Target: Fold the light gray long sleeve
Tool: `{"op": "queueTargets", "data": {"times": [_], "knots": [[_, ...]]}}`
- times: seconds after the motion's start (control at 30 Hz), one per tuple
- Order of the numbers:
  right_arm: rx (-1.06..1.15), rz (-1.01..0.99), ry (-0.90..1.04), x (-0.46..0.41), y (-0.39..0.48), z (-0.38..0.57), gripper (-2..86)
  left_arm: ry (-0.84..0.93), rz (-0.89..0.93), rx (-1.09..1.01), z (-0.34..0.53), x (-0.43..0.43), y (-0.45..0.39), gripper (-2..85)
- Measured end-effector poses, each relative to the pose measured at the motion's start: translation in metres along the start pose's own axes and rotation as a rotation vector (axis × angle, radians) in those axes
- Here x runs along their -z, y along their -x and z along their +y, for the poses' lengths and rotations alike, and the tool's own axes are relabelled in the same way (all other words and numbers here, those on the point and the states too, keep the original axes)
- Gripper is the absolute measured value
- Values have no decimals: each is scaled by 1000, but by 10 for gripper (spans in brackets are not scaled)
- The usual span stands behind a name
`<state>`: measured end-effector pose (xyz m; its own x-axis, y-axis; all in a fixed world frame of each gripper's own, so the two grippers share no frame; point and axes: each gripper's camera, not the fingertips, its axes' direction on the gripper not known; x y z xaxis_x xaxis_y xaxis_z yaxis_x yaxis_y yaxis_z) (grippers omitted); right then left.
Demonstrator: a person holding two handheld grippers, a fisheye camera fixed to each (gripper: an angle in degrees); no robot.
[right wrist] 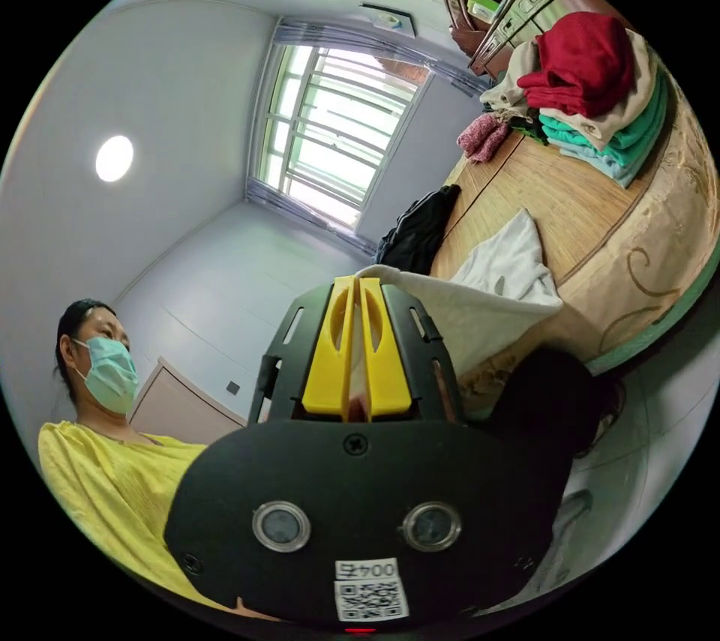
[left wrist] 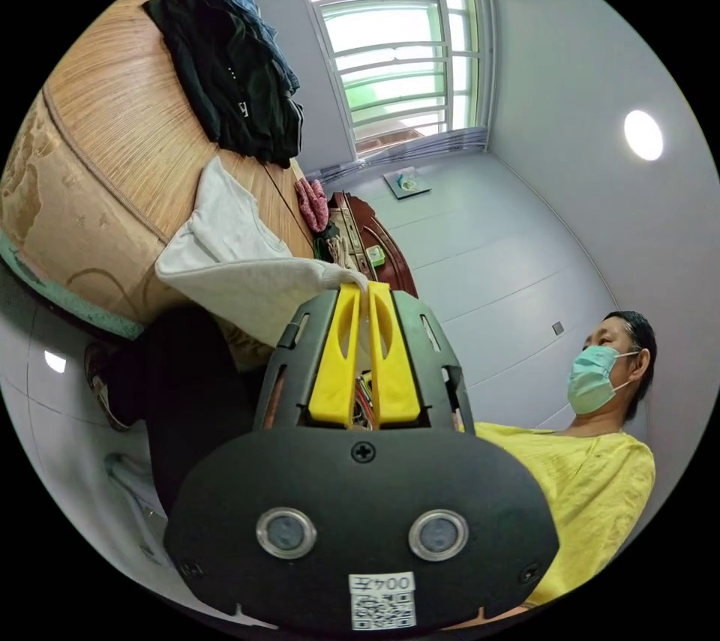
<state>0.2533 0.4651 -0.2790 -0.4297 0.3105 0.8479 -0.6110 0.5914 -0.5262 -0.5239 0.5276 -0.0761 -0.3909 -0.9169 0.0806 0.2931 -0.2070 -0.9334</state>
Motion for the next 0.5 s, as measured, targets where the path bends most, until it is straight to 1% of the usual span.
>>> {"op": "queueTargets", "data": {"times": [0.27, 0.5], "knots": [[-24, 37, -28, -79, -19, -86, -6, -16, -82, -30, -102, -61, 1, 25], [-73, 130, -22, -161, -63, -161, -5, -30, -183, -33, -177, -123, 27, 27]]}}
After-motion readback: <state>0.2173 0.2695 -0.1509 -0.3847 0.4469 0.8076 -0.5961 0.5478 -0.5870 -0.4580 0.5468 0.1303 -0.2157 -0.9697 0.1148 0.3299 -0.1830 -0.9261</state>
